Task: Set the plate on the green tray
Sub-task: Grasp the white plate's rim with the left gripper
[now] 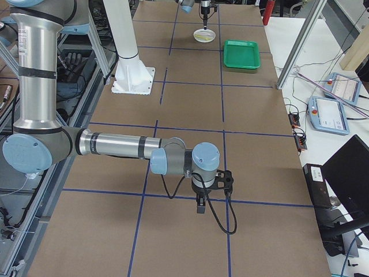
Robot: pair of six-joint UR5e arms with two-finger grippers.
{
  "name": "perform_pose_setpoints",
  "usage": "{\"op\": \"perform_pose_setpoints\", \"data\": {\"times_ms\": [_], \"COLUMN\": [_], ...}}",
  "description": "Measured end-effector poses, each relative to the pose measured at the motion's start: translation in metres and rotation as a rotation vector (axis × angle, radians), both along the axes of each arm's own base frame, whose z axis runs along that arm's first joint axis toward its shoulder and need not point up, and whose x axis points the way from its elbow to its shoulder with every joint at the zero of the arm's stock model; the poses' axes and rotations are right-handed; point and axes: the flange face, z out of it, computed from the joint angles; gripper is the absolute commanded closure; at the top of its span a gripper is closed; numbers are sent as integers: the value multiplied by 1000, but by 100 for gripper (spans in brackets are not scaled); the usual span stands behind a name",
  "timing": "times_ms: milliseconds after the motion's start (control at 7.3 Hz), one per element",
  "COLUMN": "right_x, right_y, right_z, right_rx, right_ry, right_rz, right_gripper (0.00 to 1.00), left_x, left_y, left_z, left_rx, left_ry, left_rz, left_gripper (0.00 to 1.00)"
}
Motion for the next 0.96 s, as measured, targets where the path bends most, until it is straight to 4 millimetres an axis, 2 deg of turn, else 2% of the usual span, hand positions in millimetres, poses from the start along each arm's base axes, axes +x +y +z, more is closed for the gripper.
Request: {"op": "perform_pose_setpoints", "data": {"times_ms": [137, 548, 685, 822, 959], "right_x": [0, 0, 0, 0, 0], "right_y": [0, -1, 0, 0, 0], "right_z": [0, -1, 0, 0, -1], "right_rx": [0, 2, 2, 2, 3], "right_ry": [0, 0, 1, 0, 0], "right_rz": [0, 0, 0, 0, 0], "right_gripper": [0, 0, 0, 0, 0], "left_x": [2, 8, 10, 10, 11], "left_y": [0, -3, -4, -4, -4], "left_z": [1, -4, -4, -4, -5], "left_rx": [1, 6, 6, 7, 7], "left_ry": [-5, -1, -1, 0, 1], "left_rz": [0, 7, 9, 10, 12], "left_gripper": [41, 41, 53, 79, 100]}}
